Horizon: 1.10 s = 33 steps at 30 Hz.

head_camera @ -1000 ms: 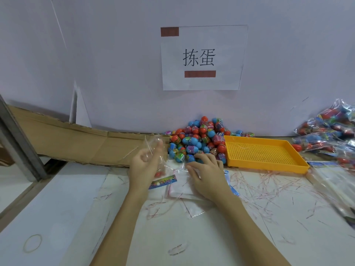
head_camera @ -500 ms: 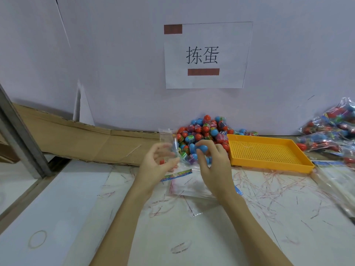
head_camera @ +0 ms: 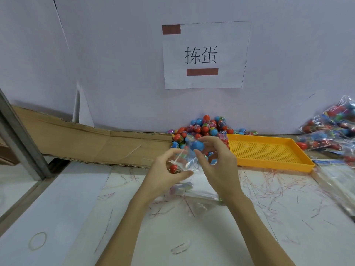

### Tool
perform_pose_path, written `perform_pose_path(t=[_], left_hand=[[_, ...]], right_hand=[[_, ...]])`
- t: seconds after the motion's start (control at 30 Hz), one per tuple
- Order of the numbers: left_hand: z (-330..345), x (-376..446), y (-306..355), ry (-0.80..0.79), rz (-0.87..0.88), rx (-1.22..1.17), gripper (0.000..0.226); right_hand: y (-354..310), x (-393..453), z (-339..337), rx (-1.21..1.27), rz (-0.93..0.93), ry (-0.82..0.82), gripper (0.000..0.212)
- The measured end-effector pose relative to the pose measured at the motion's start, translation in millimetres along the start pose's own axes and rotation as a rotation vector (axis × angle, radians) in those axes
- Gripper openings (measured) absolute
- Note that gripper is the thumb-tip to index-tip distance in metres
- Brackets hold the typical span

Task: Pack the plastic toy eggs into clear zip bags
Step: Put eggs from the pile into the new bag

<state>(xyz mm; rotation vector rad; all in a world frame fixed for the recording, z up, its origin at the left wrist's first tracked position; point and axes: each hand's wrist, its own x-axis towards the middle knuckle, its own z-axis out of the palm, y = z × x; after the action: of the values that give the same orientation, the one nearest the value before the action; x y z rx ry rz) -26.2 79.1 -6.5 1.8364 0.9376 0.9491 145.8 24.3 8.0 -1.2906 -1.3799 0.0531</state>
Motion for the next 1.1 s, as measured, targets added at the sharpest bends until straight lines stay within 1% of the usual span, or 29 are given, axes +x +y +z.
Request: perform_pose_path(t=[0.1,0.17,0.23,0.3,0.4,0.53,0.67,0.77,0.87,0.93,1.0,1.1], left_hand=[[0,0,1,0.037,0.017,0.000,0.048],[1,0,3,0.059,0.008,-0.055,0.044],[0,-1,7,0.068,-0.010,-0.093,0.049],[0,-2,8,0.061,-0.003,-0.047,0.048],[0,-1,7,0.071,-0.016,-0.027,0.042],[-2,-1,7,0.018,-0.024,-0.057,0.049],[-6,-2,9,-0.021,-0.018,-0.099,0.041],[-7,-4,9,-0.064,-0.024,-0.140,0.033],[-6,-5,14,-0.106,-0.011,-0.143,0.031],[-4,-5,15,-0.109,0.004,-0.120,0.035],[-4,-5,14,-0.110,-0.001,-0.094,0.039],[-5,-4,13,-0.124,-0.004,-0.088,0.038]], right_hand=[[5,-1,-1,-0.029,-0.024,-0.109,0.035],[7,-1,-2,-0.023,-0.029,-0.171,0.037],[8,-2,-3,-0.012,-0.042,-0.218,0.038],[9,-2,-3,-0.002,-0.044,-0.253,0.039],[7,-2,-2,0.055,-0.021,-0.254,0.036],[5,-2,-2,0.096,0.028,-0.220,0.031],[7,-2,-5,0.008,0.005,-0.259,0.020],[6,-2,-7,-0.074,-0.042,-0.294,0.019],[3,-2,-8,0.072,0.009,-0.308,0.022],[1,-3,-7,0.144,0.062,-0.336,0.024],[1,-3,-7,0.157,0.099,-0.353,0.023],[0,-2,-8,0.162,0.129,-0.347,0.020]])
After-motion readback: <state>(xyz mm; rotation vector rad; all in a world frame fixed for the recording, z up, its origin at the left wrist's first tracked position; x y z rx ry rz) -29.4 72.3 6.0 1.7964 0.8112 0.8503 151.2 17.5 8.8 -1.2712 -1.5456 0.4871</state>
